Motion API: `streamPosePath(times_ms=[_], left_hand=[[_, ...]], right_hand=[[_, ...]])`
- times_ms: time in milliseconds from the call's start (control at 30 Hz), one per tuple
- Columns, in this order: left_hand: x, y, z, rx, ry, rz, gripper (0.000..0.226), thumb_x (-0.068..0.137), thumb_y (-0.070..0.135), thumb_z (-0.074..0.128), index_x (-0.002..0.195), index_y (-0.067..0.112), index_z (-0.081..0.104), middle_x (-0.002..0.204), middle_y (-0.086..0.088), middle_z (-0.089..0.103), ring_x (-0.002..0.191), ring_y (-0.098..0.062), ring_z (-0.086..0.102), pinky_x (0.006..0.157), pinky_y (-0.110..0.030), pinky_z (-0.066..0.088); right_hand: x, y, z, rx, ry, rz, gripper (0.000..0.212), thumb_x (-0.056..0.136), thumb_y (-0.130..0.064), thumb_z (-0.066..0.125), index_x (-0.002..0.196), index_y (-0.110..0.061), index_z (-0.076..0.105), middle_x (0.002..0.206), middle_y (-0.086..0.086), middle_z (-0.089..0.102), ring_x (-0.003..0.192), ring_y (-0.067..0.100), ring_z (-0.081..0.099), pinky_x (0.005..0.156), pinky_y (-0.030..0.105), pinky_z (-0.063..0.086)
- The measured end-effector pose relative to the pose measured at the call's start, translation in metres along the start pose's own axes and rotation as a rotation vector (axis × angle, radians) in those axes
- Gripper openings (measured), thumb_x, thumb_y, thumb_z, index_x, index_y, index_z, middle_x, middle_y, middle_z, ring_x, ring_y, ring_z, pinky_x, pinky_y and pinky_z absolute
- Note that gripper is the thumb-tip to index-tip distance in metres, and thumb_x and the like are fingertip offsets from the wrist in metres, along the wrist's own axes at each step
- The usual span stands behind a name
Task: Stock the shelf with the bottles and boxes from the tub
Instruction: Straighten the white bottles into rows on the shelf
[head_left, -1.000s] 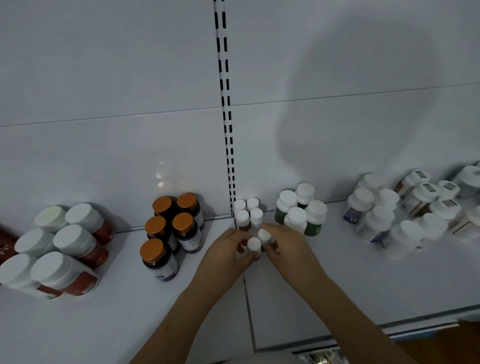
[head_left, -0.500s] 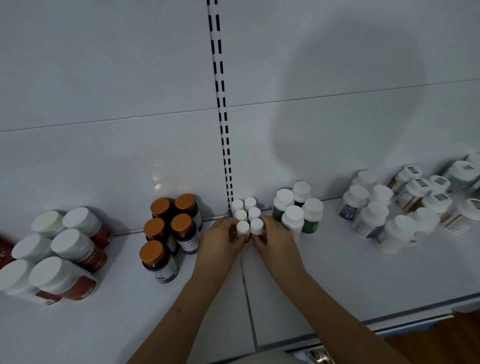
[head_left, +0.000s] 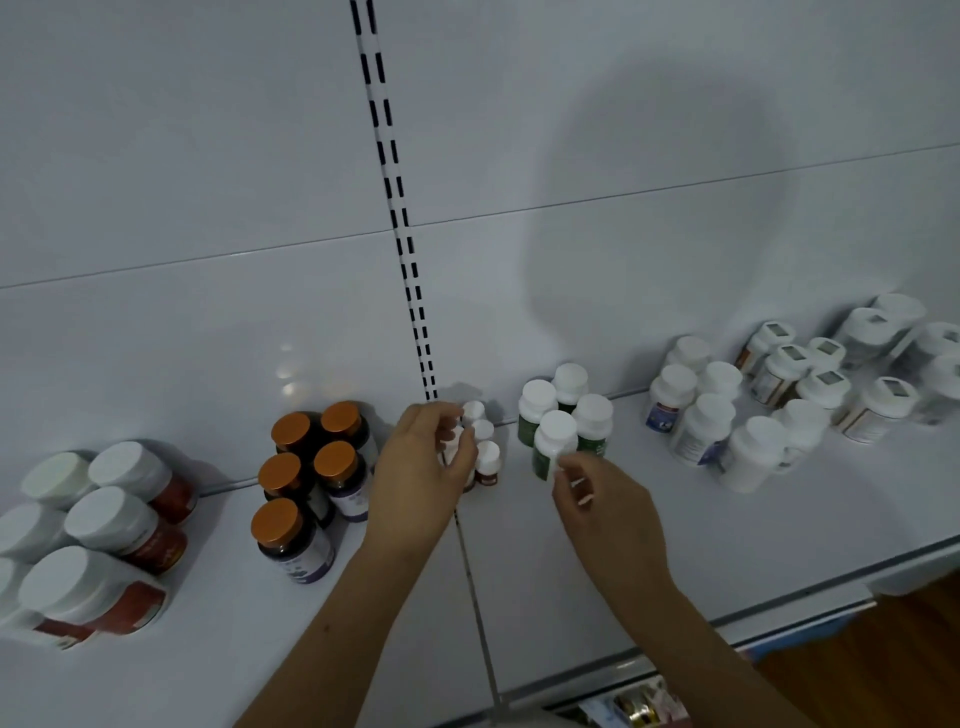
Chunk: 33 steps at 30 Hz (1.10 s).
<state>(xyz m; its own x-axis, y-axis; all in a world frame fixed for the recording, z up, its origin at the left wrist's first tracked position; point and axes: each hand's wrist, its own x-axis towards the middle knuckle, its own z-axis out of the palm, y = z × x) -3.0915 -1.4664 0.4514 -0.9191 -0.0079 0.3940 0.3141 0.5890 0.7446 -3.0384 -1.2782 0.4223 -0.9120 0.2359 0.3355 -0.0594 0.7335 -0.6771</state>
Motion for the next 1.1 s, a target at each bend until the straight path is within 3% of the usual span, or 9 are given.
streamPosePath(times_ms=[133,233,400,533,667,833,1000,1100], left_hand=[[0.017,0.016,0.014,0.053,-0.071,0.081,0.018,0.091,0.018,0.066,0.109,0.017,0.065,0.102,0.003,0.060,0.086,-0.006,0.058,0.080,-0.028,0.052],[0.038,0.023,0.027,0.132,-0.163,0.126,0.023,0.091,0.023,0.066,0.112,0.015,0.064,0.108,0.000,0.060,0.087,-0.009,0.058,0.079,-0.027,0.051],[0.073,0.032,0.049,0.277,-0.448,0.133,0.033,0.091,0.030,0.065,0.119,0.013,0.062,0.117,-0.003,0.060,0.099,-0.020,0.061,0.083,-0.029,0.048],[0.090,0.039,0.060,0.356,-0.592,0.159,0.025,0.088,0.030,0.067,0.103,0.010,0.063,0.100,-0.007,0.064,0.089,-0.023,0.062,0.079,-0.035,0.052],[0.096,0.040,0.064,0.428,-0.608,0.179,0.027,0.085,0.027,0.069,0.104,0.008,0.063,0.099,-0.008,0.063,0.088,-0.023,0.061,0.079,-0.034,0.051],[0.101,0.039,0.066,0.445,-0.594,0.190,0.022,0.082,0.028,0.070,0.085,0.012,0.056,0.085,-0.005,0.059,0.080,-0.023,0.060,0.064,-0.029,0.043],[0.105,0.043,0.070,0.483,-0.495,0.197,0.026,0.086,0.029,0.069,0.102,0.009,0.062,0.100,-0.007,0.061,0.090,-0.023,0.058,0.069,-0.027,0.036],[0.098,0.042,0.078,0.478,-0.488,0.199,0.021,0.087,0.023,0.066,0.103,0.010,0.062,0.104,-0.008,0.063,0.094,-0.026,0.062,0.071,-0.027,0.041]], right_hand=[[0.024,0.009,-0.024,0.040,0.100,0.043,0.013,0.092,-0.022,0.061,0.105,-0.022,0.064,0.090,-0.009,0.064,0.075,0.006,0.060,0.070,0.031,0.054],[0.054,0.012,-0.032,0.081,0.066,0.048,0.026,0.093,-0.024,0.061,0.119,-0.019,0.059,0.106,-0.005,0.062,0.087,0.010,0.058,0.079,0.033,0.053],[0.106,0.009,-0.022,-0.074,-0.136,-0.015,0.044,0.090,-0.027,0.062,0.131,-0.016,0.052,0.125,0.006,0.056,0.109,0.023,0.056,0.087,0.031,0.042],[0.129,0.010,-0.008,-0.123,-0.322,0.017,0.040,0.088,-0.020,0.063,0.127,-0.012,0.055,0.129,0.008,0.051,0.113,0.026,0.054,0.091,0.028,0.040],[0.140,0.010,-0.004,-0.167,-0.291,0.095,0.031,0.084,-0.016,0.063,0.113,-0.013,0.055,0.117,0.010,0.053,0.100,0.027,0.057,0.076,0.026,0.040],[0.142,0.015,-0.009,-0.205,-0.286,0.175,0.026,0.083,-0.030,0.065,0.100,-0.013,0.058,0.099,0.006,0.065,0.092,0.025,0.061,0.069,0.032,0.046],[0.148,0.012,-0.015,-0.261,-0.148,0.178,0.025,0.084,-0.035,0.062,0.099,-0.015,0.058,0.094,0.002,0.062,0.086,0.023,0.061,0.063,0.030,0.041],[0.149,0.016,-0.010,-0.269,-0.208,0.205,0.022,0.082,-0.034,0.063,0.091,-0.016,0.055,0.089,0.002,0.060,0.086,0.024,0.060,0.065,0.032,0.045]])
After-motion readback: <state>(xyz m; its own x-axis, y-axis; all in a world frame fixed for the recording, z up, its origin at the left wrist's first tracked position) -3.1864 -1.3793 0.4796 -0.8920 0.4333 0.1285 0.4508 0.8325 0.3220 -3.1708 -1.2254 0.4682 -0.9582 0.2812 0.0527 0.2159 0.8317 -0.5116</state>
